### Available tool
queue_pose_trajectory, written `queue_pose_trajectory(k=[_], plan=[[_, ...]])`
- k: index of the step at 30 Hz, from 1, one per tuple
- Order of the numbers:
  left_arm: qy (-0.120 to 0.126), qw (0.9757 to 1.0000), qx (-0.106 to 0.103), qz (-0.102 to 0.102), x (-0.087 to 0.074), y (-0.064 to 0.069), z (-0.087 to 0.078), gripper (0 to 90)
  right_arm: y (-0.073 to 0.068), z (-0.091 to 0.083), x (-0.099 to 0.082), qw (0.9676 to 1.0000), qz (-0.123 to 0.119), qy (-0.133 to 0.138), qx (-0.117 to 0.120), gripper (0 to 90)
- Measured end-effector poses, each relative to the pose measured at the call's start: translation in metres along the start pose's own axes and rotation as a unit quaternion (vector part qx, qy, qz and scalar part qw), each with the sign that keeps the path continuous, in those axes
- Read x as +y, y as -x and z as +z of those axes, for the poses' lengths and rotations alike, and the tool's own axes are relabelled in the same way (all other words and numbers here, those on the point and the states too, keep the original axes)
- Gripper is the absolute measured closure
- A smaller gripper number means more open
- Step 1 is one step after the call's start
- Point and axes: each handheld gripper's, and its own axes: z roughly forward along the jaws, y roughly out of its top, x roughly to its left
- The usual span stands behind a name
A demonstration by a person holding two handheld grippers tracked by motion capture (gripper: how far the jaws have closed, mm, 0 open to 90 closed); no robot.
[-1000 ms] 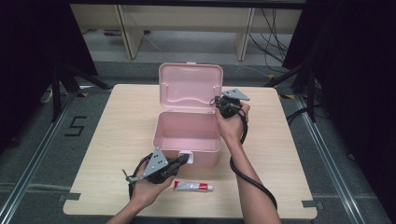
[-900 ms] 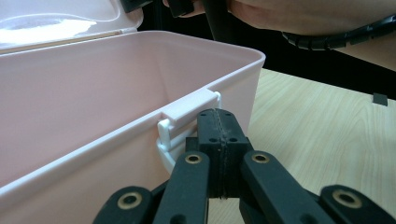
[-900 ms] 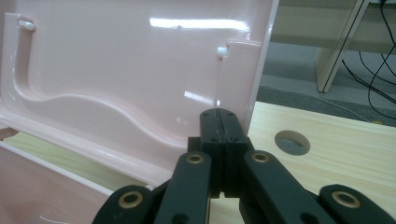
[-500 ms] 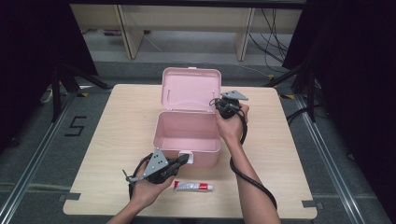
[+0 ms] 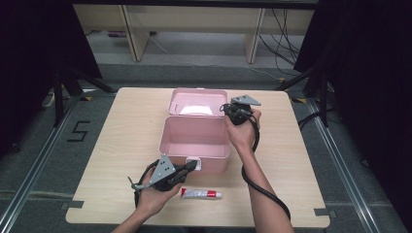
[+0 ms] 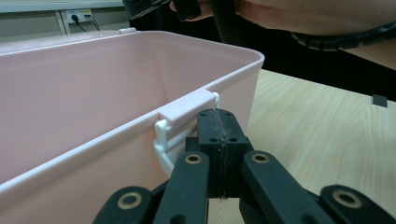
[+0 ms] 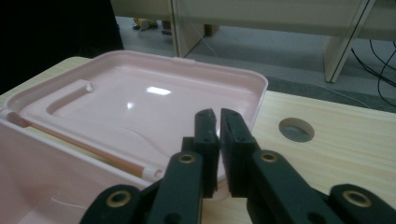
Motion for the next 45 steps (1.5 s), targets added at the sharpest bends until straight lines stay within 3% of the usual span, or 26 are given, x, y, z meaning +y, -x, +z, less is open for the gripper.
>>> queue_pose_trajectory(k=[1, 10, 13, 17, 23, 24, 27, 29, 30, 34, 37, 38, 39, 41, 43, 45], plan=[[0.003, 1.0000, 0.000, -0.003, 0.000, 0.000, 0.000, 90.0, 0.001, -0.003, 0.000, 1.0000, -0.009, -0.001, 0.000, 82.9], [0.002, 1.0000, 0.000, -0.004, 0.000, 0.000, 0.000, 90.0, 0.005, -0.031, -0.003, 0.9998, -0.010, -0.009, 0.012, 70.8], [0.001, 1.0000, 0.001, -0.003, 0.001, 0.000, 0.000, 89.7, 0.009, -0.040, -0.008, 0.9993, -0.027, -0.013, 0.021, 67.2], [0.001, 1.0000, 0.001, -0.003, 0.001, 0.000, 0.000, 88.7, 0.016, -0.052, -0.018, 0.9990, -0.015, -0.023, 0.034, 63.8], [0.001, 1.0000, -0.001, 0.000, 0.002, -0.001, 0.000, 87.4, 0.020, -0.066, -0.031, 0.9987, -0.009, -0.034, 0.037, 61.7], [-0.002, 1.0000, 0.000, 0.000, 0.003, -0.001, 0.000, 87.2, 0.022, -0.068, -0.032, 0.9982, -0.023, -0.039, 0.038, 61.5], [-0.003, 1.0000, -0.001, 0.001, 0.003, -0.002, -0.001, 86.4, 0.023, -0.073, -0.038, 0.9979, -0.014, -0.045, 0.043, 61.3], [-0.003, 1.0000, -0.003, 0.002, 0.004, -0.002, -0.001, 84.7, 0.025, -0.078, -0.040, 0.9973, -0.027, -0.050, 0.047, 61.2], [-0.003, 1.0000, -0.003, 0.002, 0.004, -0.002, -0.001, 84.3, 0.024, -0.079, -0.041, 0.9973, -0.017, -0.052, 0.048, 61.2], [-0.003, 1.0000, -0.007, 0.004, 0.005, -0.002, -0.001, 82.7, 0.028, -0.085, -0.044, 0.9964, -0.034, -0.062, 0.047, 61.2], [-0.002, 1.0000, -0.006, 0.005, 0.006, -0.002, -0.001, 81.1, 0.028, -0.087, -0.047, 0.9959, -0.028, -0.069, 0.052, 61.2], [-0.001, 1.0000, -0.006, 0.004, 0.007, -0.002, -0.001, 80.6, 0.029, -0.089, -0.047, 0.9951, -0.037, -0.074, 0.054, 61.2], [-0.002, 1.0000, -0.006, 0.005, 0.007, -0.002, -0.001, 80.5, 0.028, -0.090, -0.048, 0.9949, -0.024, -0.080, 0.056, 61.3], [-0.003, 0.9999, -0.007, 0.008, 0.008, -0.003, -0.001, 80.2, 0.031, -0.090, -0.049, 0.9945, -0.037, -0.079, 0.059, 61.3], [-0.004, 0.9999, -0.008, 0.008, 0.009, -0.003, 0.000, 80.1, 0.030, -0.092, -0.050, 0.9943, -0.027, -0.087, 0.055, 61.4], [-0.005, 0.9999, -0.007, 0.008, 0.010, -0.003, 0.000, 80.2, 0.032, -0.092, -0.049, 0.9942, -0.034, -0.087, 0.054, 61.5]])
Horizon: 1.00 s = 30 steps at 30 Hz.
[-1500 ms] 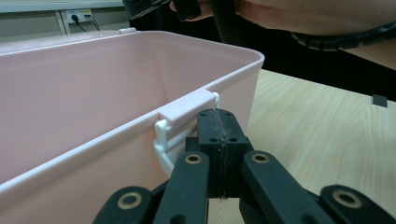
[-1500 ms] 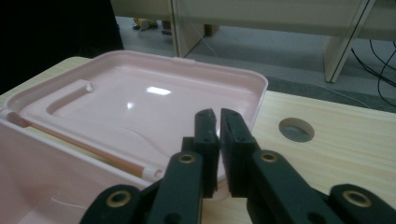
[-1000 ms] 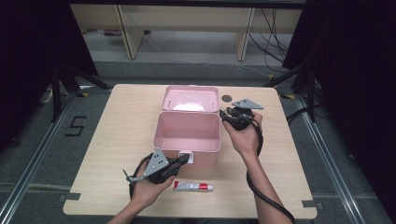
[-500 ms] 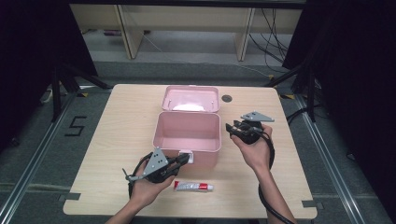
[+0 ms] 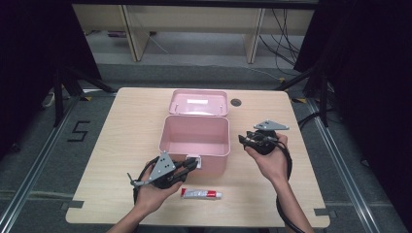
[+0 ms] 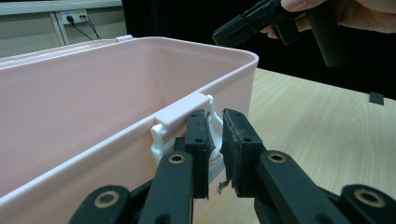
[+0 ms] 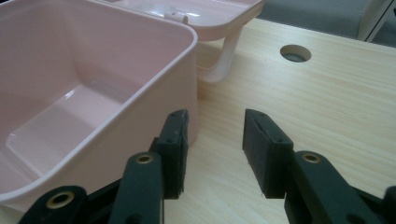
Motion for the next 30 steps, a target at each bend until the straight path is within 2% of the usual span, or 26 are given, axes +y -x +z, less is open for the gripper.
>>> queue_pose_trajectory(k=[2, 4, 5, 6, 8, 9, 11, 12, 13, 16, 17, 27, 28, 30], plan=[[-0.001, 1.0000, 0.000, 0.001, -0.0001, 0.0002, 0.0001, 80.2, 0.0009, -0.0001, 0.0010, 0.9999, -0.011, 0.003, 0.000, 61.4], [-0.001, 1.0000, -0.001, -0.001, -0.0005, 0.0004, 0.0003, 80.3, -0.0005, -0.0003, 0.0018, 1.0000, -0.006, 0.004, 0.002, 61.4], [-0.001, 1.0000, -0.001, 0.000, -0.0004, 0.0005, 0.0003, 80.3, -0.0021, -0.0005, 0.0019, 1.0000, 0.005, 0.000, 0.007, 61.4], [-0.001, 1.0000, -0.001, 0.000, -0.0003, 0.0005, 0.0003, 80.2, -0.0018, -0.0010, 0.0024, 1.0000, -0.004, 0.001, 0.002, 61.4], [-0.001, 1.0000, -0.001, 0.000, 0.0000, 0.0006, 0.0001, 79.9, -0.0029, -0.0015, 0.0024, 1.0000, 0.000, 0.000, 0.000, 61.4], [-0.001, 1.0000, -0.001, 0.000, 0.0001, 0.0006, 0.0000, 79.6, -0.0013, -0.0014, 0.0023, 0.9999, -0.014, 0.006, -0.003, 61.3], [-0.001, 1.0000, -0.001, -0.001, 0.0003, 0.0009, -0.0001, 78.9, -0.0035, -0.0024, 0.0016, 1.0000, -0.002, -0.006, 0.005, 61.3], [-0.001, 1.0000, -0.001, -0.001, 0.0004, 0.0008, -0.0001, 78.6, -0.0015, -0.0021, 0.0015, 0.9998, -0.017, -0.002, 0.003, 61.3], [-0.001, 1.0000, -0.001, -0.001, 0.0006, 0.0007, -0.0001, 78.6, -0.0028, -0.0024, 0.0010, 0.9999, -0.008, -0.006, 0.004, 61.3], [0.007, 1.0000, -0.003, -0.001, 0.0014, 0.0007, 0.0007, 77.7, -0.0012, -0.0026, 0.0009, 0.9999, -0.015, -0.005, 0.004, 61.2], [0.001, 1.0000, 0.000, 0.000, 0.0022, 0.0008, -0.0003, 77.7, -0.0015, -0.0027, 0.0009, 0.9999, -0.012, -0.006, 0.005, 61.3], [0.007, 1.0000, -0.003, 0.004, 0.0053, 0.0021, -0.0015, 76.3, -0.0001, -0.0010, 0.0004, 0.9998, -0.020, -0.005, 0.007, 61.2], [0.009, 1.0000, -0.003, 0.003, 0.0056, 0.0023, -0.0017, 76.1, -0.0017, -0.0012, -0.0003, 0.9999, -0.005, -0.006, 0.009, 61.2], [0.011, 0.9999, -0.003, 0.003, 0.0067, 0.0028, -0.0027, 75.7, -0.0019, -0.0019, -0.0001, 0.9999, -0.005, -0.009, 0.007, 61.2]])
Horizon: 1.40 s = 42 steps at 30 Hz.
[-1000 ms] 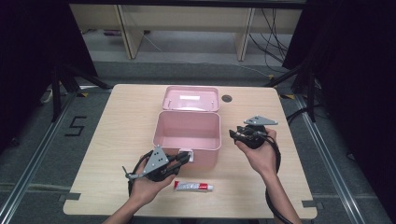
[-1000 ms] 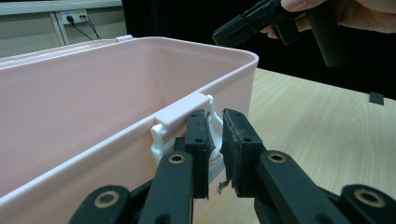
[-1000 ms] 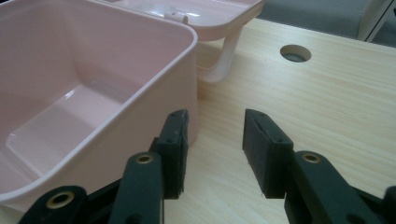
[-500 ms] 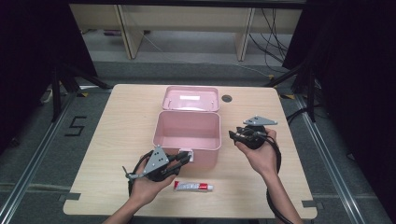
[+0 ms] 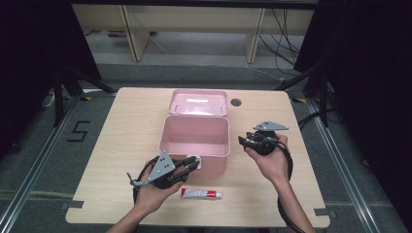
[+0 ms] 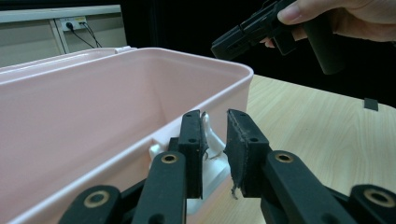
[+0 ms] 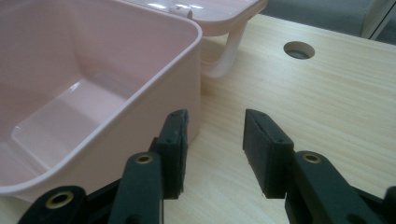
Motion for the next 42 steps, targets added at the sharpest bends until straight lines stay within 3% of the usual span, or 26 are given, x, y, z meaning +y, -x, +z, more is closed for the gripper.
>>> queue_pose_trajectory(k=[7, 11, 13, 17, 18, 19, 22, 23, 24, 25, 26, 28, 29, 30, 31, 32, 33, 38, 39, 40, 42], plan=[[0.007, 1.0000, 0.001, 0.004, 0.005, 0.001, -0.009, 74.0, 0.001, -0.002, -0.001, 0.9999, -0.015, -0.002, 0.001, 62.2], [0.010, 0.9999, 0.004, 0.002, 0.007, 0.001, -0.018, 72.3, -0.002, -0.006, -0.002, 0.9996, -0.017, -0.024, 0.002, 62.7], [0.012, 0.9999, 0.002, 0.000, 0.007, 0.000, -0.022, 71.7, 0.000, -0.006, -0.004, 0.9988, -0.045, -0.022, 0.000, 62.8], [0.001, 1.0000, -0.003, 0.004, 0.005, -0.001, -0.030, 70.2, -0.004, -0.009, -0.009, 0.9986, -0.032, -0.042, 0.011, 63.3], [0.006, 0.9999, -0.008, 0.003, 0.003, -0.001, -0.030, 70.0, -0.003, -0.008, -0.010, 0.9978, -0.048, -0.045, 0.013, 63.4], [-0.003, 1.0000, -0.004, 0.003, 0.003, -0.001, -0.034, 69.8, -0.004, -0.009, -0.012, 0.9975, -0.047, -0.051, 0.015, 63.6], [-0.002, 1.0000, 0.001, -0.002, 0.001, -0.004, -0.039, 69.2, -0.005, -0.012, -0.015, 0.9948, -0.054, -0.081, 0.028, 64.2], [0.002, 1.0000, 0.002, -0.004, 0.000, -0.005, -0.040, 68.8, -0.003, -0.012, -0.016, 0.9936, -0.070, -0.082, 0.032, 64.2], [0.000, 1.0000, 0.005, -0.005, -0.001, -0.006, -0.043, 68.1, -0.006, -0.013, -0.017, 0.9928, -0.058, -0.097, 0.040, 64.2], [0.001, 0.9999, 0.008, -0.009, -0.001, -0.008, -0.045, 67.7, -0.005, -0.014, -0.018, 0.9912, -0.076, -0.101, 0.040, 64.2], [0.002, 0.9999, 0.012, -0.011, -0.002, -0.009, -0.047, 67.5, -0.006, -0.013, -0.020, 0.9908, -0.075, -0.104, 0.045, 64.2], [0.003, 0.9997, 0.019, -0.015, -0.004, -0.012, -0.052, 67.3, -0.006, -0.014, -0.022, 0.9863, -0.094, -0.124, 0.056, 64.1], [0.006, 0.9996, 0.022, -0.017, -0.005, -0.013, -0.053, 67.3, -0.008, -0.014, -0.023, 0.9841, -0.090, -0.140, 0.063, 63.9], [0.003, 0.9996, 0.024, -0.017, -0.006, -0.015, -0.056, 67.3, -0.007, -0.012, -0.025, 0.9814, -0.114, -0.139, 0.066, 63.5], [0.003, 0.9994, 0.027, -0.020, -0.007, -0.016, -0.058, 67.2, -0.010, -0.011, -0.028, 0.9809, -0.104, -0.150, 0.068, 63.3], [0.003, 0.9994, 0.028, -0.021, -0.008, -0.016, -0.059, 67.2, -0.012, -0.010, -0.030, 0.9768, -0.117, -0.161, 0.078, 63.3], [0.010, 0.9994, 0.024, -0.021, -0.010, -0.018, -0.059, 67.2, -0.013, -0.010, -0.031, 0.9744, -0.124, -0.168, 0.084, 63.4], [-0.003, 0.9992, 0.032, -0.024, -0.016, -0.020, -0.065, 66.6, -0.024, -0.007, -0.037, 0.9622, -0.153, -0.192, 0.118, 63.6], [-0.004, 0.9991, 0.033, -0.025, -0.017, -0.021, -0.065, 66.5, -0.026, -0.006, -0.038, 0.9602, -0.162, -0.196, 0.115, 63.5], [-0.004, 0.9990, 0.035, -0.027, -0.018, -0.021, -0.066, 66.5, -0.027, -0.006, -0.037, 0.9542, -0.179, -0.202, 0.129, 63.6], [0.000, 0.9989, 0.036, -0.030, -0.020, -0.022, -0.066, 66.3, -0.033, -0.006, -0.037, 0.9487, -0.185, -0.216, 0.139, 63.5]])
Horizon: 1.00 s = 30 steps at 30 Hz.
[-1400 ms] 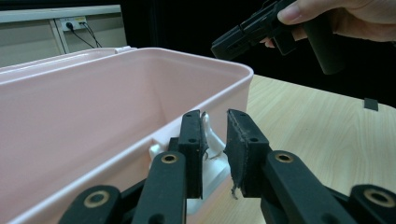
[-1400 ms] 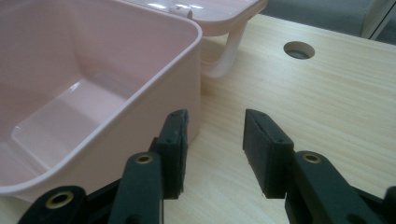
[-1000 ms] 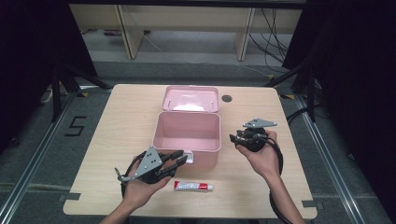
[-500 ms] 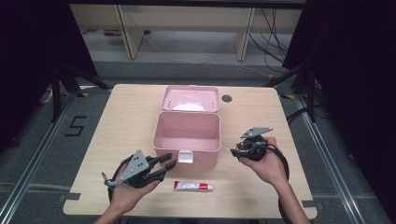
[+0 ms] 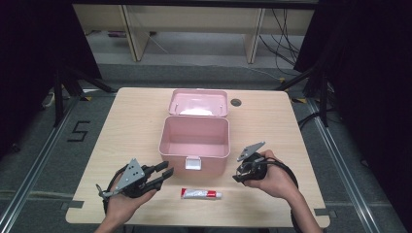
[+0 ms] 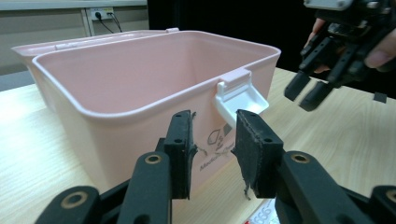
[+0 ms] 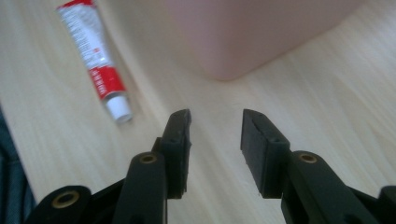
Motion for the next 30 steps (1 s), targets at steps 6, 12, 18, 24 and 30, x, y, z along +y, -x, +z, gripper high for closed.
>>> queue_pose_trajectory(k=[6, 12, 18, 24, 30], plan=[[-0.009, 0.9999, 0.006, 0.000, -0.004, -0.002, 0.000, 64.2, -0.009, 0.006, 0.006, 0.9987, -0.042, -0.019, 0.021, 62.7], [-0.012, 0.9999, 0.007, 0.002, -0.006, -0.003, 0.001, 62.0, -0.016, 0.010, 0.011, 0.9969, -0.062, -0.031, 0.038, 62.2], [-0.015, 0.9999, 0.009, 0.002, -0.008, -0.003, 0.002, 59.6, -0.026, 0.014, 0.019, 0.9943, -0.084, -0.038, 0.054, 61.9], [-0.016, 0.9998, 0.010, 0.000, -0.010, -0.004, 0.003, 58.8, -0.034, 0.020, 0.026, 0.9916, -0.106, -0.045, 0.059, 61.6], [-0.017, 0.9998, 0.008, 0.000, -0.010, -0.006, 0.005, 58.8, -0.039, 0.026, 0.031, 0.9900, -0.114, -0.052, 0.064, 60.9]])
